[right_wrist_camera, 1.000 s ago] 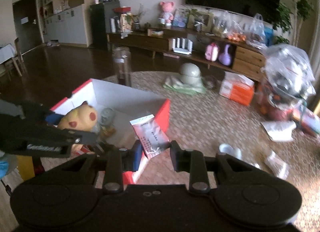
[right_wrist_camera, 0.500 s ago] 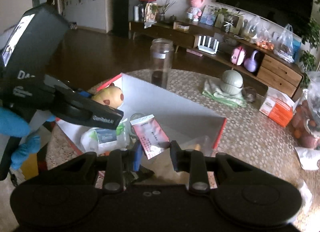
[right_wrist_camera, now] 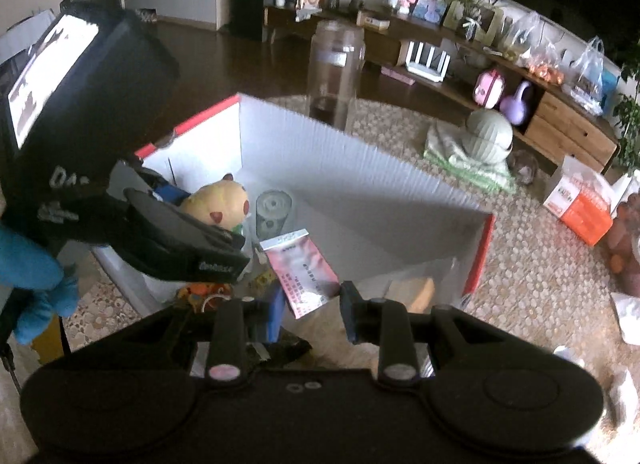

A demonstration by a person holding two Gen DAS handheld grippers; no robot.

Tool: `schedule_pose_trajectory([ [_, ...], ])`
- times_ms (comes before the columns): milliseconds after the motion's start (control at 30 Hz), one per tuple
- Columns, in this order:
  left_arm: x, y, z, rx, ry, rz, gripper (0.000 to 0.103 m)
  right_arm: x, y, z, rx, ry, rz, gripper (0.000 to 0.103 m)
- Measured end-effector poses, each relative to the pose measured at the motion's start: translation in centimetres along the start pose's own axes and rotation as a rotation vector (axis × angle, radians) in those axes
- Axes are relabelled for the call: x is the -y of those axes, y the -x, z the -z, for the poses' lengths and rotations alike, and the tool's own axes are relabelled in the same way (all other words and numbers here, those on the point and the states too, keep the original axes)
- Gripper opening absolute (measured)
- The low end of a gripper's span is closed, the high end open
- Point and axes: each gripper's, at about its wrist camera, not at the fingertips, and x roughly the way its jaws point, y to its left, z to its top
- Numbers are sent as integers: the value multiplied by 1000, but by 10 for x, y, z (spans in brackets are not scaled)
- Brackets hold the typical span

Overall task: Organize objects
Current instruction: 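Open right tool to drop the pink packet while left tool lowers the toy into the box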

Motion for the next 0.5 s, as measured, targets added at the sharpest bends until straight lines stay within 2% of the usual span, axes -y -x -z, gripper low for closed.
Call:
schedule_pose_trajectory([
  [267, 1, -10, 3, -50, -6, 30, 51, 3, -14, 10, -54, -14, -7, 31],
  [400, 3, -6, 6, -37, -12, 28, 68, 2, -8, 11, -43, -2, -7, 35],
  [500, 2, 1, 7, -24, 5, 44, 70, 5, -1, 13, -36, -12, -23, 43],
])
